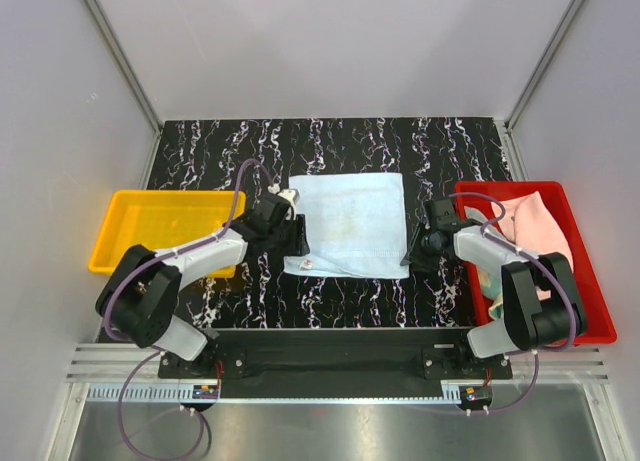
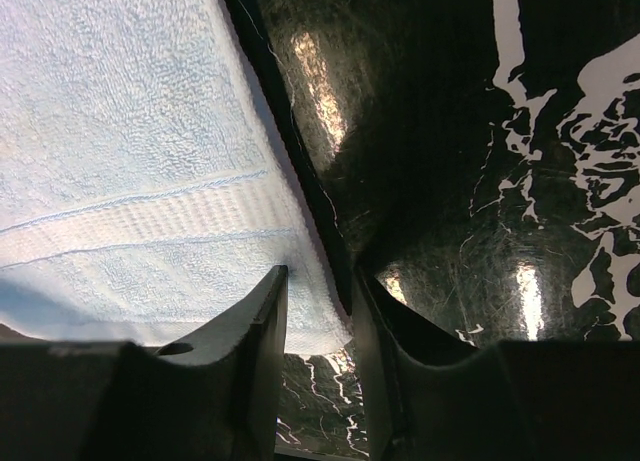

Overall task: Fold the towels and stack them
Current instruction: Fold the towel

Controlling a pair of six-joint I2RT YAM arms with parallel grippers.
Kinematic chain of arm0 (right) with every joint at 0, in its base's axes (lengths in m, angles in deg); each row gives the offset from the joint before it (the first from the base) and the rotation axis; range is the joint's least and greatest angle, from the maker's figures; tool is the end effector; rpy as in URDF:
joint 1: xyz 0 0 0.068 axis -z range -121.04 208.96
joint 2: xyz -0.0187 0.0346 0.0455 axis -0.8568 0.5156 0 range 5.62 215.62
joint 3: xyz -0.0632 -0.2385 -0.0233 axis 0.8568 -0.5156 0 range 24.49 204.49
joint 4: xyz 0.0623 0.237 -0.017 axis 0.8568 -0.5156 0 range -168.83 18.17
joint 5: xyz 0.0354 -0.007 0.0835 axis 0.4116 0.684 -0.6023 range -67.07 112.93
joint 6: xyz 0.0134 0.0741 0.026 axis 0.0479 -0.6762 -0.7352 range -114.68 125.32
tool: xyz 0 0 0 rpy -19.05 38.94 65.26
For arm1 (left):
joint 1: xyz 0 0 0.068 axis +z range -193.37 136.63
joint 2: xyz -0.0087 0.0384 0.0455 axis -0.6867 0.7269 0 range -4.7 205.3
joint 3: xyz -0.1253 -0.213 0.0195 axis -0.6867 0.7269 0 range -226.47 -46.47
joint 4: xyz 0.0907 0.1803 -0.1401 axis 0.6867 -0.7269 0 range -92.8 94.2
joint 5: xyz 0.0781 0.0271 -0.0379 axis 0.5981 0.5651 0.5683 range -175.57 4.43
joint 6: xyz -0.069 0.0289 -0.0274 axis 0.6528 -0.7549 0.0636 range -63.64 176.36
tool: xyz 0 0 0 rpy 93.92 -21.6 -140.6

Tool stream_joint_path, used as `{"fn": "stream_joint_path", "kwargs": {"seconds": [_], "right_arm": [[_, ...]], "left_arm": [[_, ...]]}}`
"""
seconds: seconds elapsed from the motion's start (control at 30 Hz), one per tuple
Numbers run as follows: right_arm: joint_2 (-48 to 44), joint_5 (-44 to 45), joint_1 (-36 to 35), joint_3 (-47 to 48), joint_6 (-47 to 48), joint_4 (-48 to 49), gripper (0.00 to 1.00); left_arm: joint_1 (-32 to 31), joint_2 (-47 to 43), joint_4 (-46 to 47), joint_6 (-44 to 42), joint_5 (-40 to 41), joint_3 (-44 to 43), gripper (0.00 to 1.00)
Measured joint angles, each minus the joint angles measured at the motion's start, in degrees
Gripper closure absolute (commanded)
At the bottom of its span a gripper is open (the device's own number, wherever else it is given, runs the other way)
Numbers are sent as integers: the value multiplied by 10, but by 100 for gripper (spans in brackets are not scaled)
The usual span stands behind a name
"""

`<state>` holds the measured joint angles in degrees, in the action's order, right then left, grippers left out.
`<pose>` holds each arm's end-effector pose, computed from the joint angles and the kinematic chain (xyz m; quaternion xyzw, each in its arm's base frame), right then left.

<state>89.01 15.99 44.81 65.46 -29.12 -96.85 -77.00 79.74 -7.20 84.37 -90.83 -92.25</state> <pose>0.2462 0.0705 0.1092 0.1607 0.9657 0.1344 0.1536 0.2495 -0.1736 0.1457 0.0616 0.9370 -0.2118 0.2709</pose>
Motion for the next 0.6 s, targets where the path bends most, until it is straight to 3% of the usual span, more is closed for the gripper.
{"fn": "stream_joint_path", "kwargs": {"seconds": [0.3,0.6], "right_arm": [[-8,-2,0,-9,1,12,60],[-23,-2,0,-11,2,12,60]], "left_arm": [[-1,23,-14,-12,-19,-9,52],[-1,-178,-55,35,-1,113,53]]}}
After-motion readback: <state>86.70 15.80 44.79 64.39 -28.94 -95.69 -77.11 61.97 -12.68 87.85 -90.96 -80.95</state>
